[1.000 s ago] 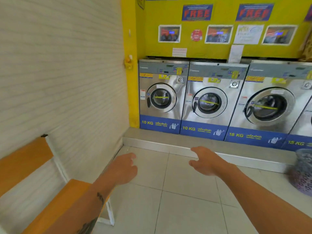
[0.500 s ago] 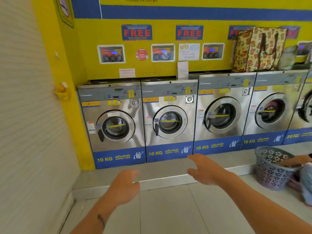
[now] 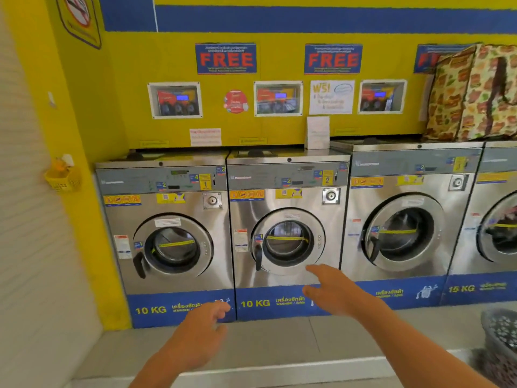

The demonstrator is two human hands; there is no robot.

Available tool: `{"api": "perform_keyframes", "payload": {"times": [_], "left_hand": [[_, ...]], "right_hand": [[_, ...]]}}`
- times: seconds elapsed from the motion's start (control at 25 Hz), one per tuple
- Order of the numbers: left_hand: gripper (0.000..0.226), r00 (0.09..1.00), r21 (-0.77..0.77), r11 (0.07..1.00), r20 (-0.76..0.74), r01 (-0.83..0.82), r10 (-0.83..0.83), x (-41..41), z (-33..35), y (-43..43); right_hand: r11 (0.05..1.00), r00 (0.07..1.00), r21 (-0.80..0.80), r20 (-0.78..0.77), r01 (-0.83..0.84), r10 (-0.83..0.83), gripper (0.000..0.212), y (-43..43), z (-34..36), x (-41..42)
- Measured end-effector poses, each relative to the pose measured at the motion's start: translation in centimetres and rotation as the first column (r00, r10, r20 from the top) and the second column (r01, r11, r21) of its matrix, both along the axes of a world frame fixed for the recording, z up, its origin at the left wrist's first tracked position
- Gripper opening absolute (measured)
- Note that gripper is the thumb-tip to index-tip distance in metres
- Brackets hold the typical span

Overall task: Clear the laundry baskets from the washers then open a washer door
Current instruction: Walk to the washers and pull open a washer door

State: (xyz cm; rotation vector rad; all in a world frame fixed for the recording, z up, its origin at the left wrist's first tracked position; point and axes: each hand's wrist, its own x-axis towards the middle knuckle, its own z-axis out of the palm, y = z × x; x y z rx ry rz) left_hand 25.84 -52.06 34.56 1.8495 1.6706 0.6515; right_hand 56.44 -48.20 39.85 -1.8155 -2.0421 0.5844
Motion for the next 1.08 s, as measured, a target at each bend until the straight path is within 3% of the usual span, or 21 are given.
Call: {"api": "perform_keyframes", "payload": {"times": [0.4, 0.68, 0.84, 1.08], "left_hand": [[0.023, 0.995, -0.008, 1.000, 0.097, -0.014, 0.014, -1.2, -2.7, 30.6], [0.024, 0.999, -0.029, 0.999, 0.047, 0.020, -0.019, 1.0, -4.5, 49.2], [0.022, 0.998, 0.028, 0.998, 0.040, -0.054, 0.053, 3.8, -7.2, 57.7], [0.030, 0.993, -0.099, 0.989, 0.032, -0.110, 0.113, 9.2, -9.8, 68.8]], "right_hand": [[0.989, 1.000, -0.150, 0.012, 0.016, -0.015, 0.066, 25.6, -7.0, -1.2], [0.964, 0.996, -0.254, 0.041, 0.083, -0.075, 0.065, 40.9, -12.3, -0.8], [0.957, 0.999, -0.287, 0.048, 0.034, -0.021, 0.053, 50.6, -17.2, -1.0], [0.900, 0.981, -0.417, 0.085, -0.123, 0.173, 0.046, 63.7, -24.1, -2.5]]}}
